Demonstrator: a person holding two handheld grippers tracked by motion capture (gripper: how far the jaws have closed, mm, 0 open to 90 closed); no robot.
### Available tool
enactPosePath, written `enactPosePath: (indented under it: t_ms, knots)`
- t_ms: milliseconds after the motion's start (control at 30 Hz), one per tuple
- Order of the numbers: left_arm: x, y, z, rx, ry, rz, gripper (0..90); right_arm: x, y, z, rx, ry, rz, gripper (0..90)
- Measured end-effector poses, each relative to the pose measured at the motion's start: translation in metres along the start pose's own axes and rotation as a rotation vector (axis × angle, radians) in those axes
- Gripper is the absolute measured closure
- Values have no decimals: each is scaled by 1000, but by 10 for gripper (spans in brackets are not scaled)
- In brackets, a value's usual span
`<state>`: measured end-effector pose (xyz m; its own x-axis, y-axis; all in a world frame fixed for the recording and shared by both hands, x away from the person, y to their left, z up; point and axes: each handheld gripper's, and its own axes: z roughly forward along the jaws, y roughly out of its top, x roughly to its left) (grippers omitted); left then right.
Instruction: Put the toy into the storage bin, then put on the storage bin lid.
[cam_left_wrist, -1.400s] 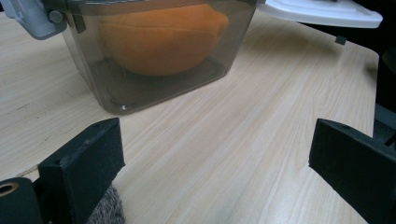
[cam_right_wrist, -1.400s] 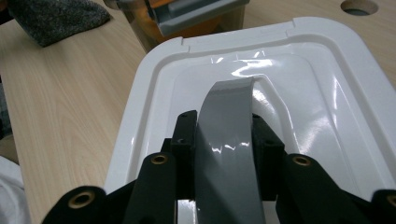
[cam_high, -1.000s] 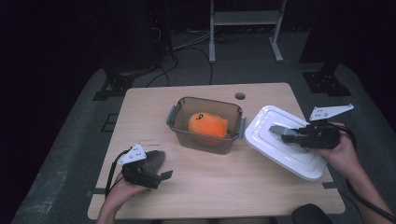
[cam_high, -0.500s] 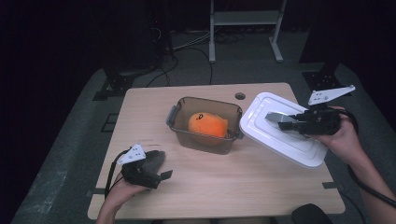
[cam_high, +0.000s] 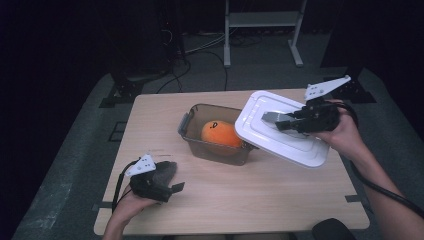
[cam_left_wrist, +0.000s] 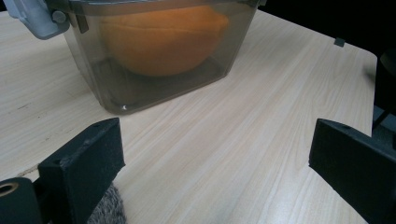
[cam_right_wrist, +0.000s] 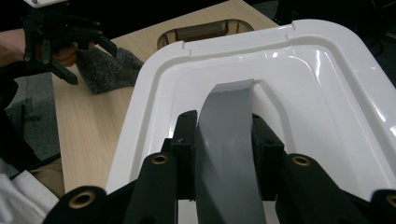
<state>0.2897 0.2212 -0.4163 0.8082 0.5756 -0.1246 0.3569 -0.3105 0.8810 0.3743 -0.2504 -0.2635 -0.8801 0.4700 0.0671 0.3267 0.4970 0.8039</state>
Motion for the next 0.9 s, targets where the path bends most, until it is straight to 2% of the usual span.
enactPosePath:
  t_ms: [267,433,500,700,900]
  knots:
    - [-2,2,1,-6,-8,11,25,7,32,38,17,58,-39,675]
    - [-2,3,0,-6,-12,16,26,7,45,54,23,77,-58,675]
    - [-1,3,0,-6,-13,14,26,6,56,67,26,93,-66,675]
    - [-2,4,0,-13,-18,15,26,2,69,91,41,116,-85,675]
    - [-2,4,-1,-13,-22,17,26,-1,73,113,52,143,-80,675]
